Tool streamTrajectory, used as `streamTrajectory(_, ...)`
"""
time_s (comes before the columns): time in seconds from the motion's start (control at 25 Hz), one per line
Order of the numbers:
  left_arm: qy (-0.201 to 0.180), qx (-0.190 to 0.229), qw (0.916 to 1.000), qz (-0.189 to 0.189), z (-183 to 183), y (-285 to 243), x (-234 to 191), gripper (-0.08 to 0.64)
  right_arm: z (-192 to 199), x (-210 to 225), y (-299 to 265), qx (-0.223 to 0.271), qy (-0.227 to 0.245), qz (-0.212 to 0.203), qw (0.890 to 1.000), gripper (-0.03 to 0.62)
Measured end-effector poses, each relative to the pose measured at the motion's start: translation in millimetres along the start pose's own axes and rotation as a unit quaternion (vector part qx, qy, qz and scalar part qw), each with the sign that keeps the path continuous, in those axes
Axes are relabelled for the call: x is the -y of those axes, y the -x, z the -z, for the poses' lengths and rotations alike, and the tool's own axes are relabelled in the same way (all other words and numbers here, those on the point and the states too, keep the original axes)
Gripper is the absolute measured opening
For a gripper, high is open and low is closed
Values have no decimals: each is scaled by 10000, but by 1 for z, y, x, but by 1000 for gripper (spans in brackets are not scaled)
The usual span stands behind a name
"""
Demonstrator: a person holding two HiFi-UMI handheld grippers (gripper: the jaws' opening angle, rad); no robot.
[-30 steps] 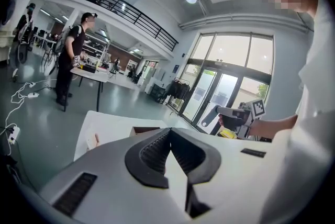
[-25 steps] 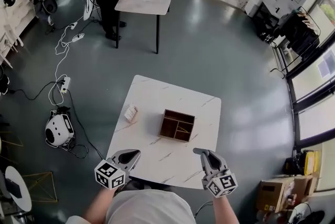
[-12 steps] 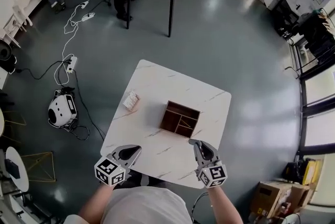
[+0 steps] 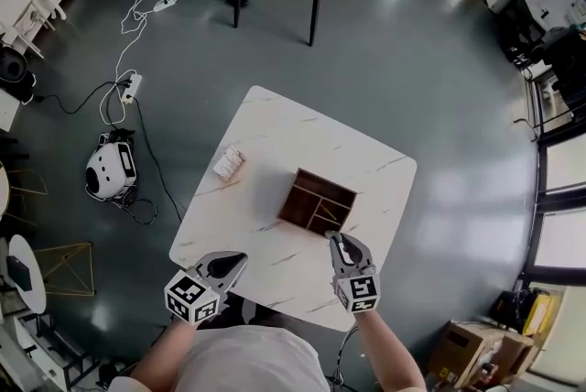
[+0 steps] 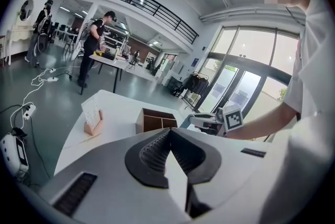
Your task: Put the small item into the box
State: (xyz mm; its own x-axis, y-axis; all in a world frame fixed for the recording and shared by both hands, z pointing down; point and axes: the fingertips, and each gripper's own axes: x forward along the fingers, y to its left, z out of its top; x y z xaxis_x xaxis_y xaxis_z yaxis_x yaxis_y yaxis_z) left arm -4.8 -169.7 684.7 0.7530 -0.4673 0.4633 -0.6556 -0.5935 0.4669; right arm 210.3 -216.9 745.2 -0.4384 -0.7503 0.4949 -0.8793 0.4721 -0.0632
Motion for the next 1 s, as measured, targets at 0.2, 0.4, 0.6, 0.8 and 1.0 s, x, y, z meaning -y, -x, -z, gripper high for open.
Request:
streamTrajectory(0.2, 142, -52, 9999, -78, 10, -6, -3, 14, 23, 0, -29, -214, 21, -109, 9997, 81)
streamTrajectory(0.4, 238, -150, 9995, -125, 17, -11, -10, 14, 40, -10, -58, -321, 406, -198, 9985, 81)
streamTrajectory(0.6, 280, -215, 9993, -155, 22, -12, -14, 14, 64, -18, -75, -526, 705, -201, 9959, 81)
streamTrajectory(0.8, 357, -275, 9988, -203, 29, -8, -21, 14, 75, -24, -80, -601, 811, -236, 9946, 81)
streamTrajectory(1.0, 374, -304, 9986, -197, 32, -8, -23, 14, 83, -27, -82, -695, 629, -301, 9951, 138)
